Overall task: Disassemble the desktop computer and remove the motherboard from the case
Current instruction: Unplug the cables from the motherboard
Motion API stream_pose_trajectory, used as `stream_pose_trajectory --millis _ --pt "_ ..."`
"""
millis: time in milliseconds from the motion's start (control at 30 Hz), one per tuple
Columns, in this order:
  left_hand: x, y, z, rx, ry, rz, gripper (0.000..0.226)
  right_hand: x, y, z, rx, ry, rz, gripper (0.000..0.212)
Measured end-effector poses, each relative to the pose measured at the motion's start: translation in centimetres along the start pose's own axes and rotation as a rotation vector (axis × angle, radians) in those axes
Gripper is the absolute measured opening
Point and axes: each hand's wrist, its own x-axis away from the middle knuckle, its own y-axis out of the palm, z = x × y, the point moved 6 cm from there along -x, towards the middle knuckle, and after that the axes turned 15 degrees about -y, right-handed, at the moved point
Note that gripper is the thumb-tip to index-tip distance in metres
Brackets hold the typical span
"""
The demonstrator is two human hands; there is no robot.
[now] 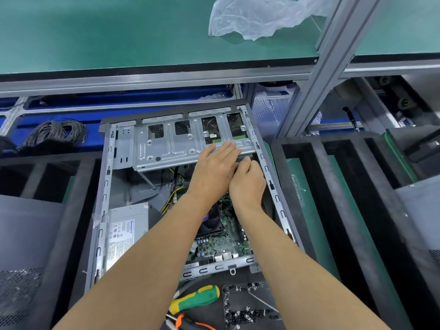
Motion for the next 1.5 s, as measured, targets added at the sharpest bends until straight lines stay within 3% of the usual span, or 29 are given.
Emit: stream_pose_trajectory --millis 367,567,700,800,867,933,1000,1233,1333,1400,1500 --pt "0.4 0.1 0.4 -0.018 -0.016 0.021 0.029 1.4 -0.7 -0.4 -0.008 0.029 0.096 0.039" --pt "0.1 0.2 -0.2 0.05 0.008 0.016 0.031 3.4 -1.5 -1.7 -0.018 -0.035 0.062 0.042" --pt "1.0 -0.7 -0.3 0.063 0.056 0.059 0.039 3.9 -3.2 -2.5 -0.132 -0.068 0.026 0.041" --pt "3.0 -2.0 -0.1 0.193 0.094 0.123 0.029 3.6 -5.0 -3.2 -0.386 -0.028 0.029 0.039" --pt "4.0 -1.4 0.0 0.235 0.055 -0.099 0.037 3.2 -6.1 -3.4 -0.627 0.05 0.033 0.035" --pt "4.9 0.1 -0.3 0.129 0.028 -0.399 0.062 2.9 -7.2 -3.6 -0.864 0.134 0.044 0.034" --pt "5.7 1.1 -1.2 -0.008 0.042 -0.552 0.074 2.4 -8.5 -3.7 -1.061 0.187 0.071 0.036" --pt "5.9 2.3 -3.7 -0.159 -0.049 -0.617 0.057 0.0 -14.0 -3.8 -1.556 0.346 0.104 0.043" --pt "4.8 1.2 -4.4 -0.012 -0.313 -0.373 0.04 0.0 -15.0 -3.8 -1.665 0.42 0.027 0.04" --pt "4.2 0.5 -5.6 0.349 -0.66 -0.274 0.02 0.3 -14.9 -3.6 -1.62 0.477 -0.069 0.04" --pt "4.3 1.9 -5.2 0.916 -1.018 -0.333 0.01 1.3 -14.0 -3.2 -1.492 0.556 -0.219 0.039"
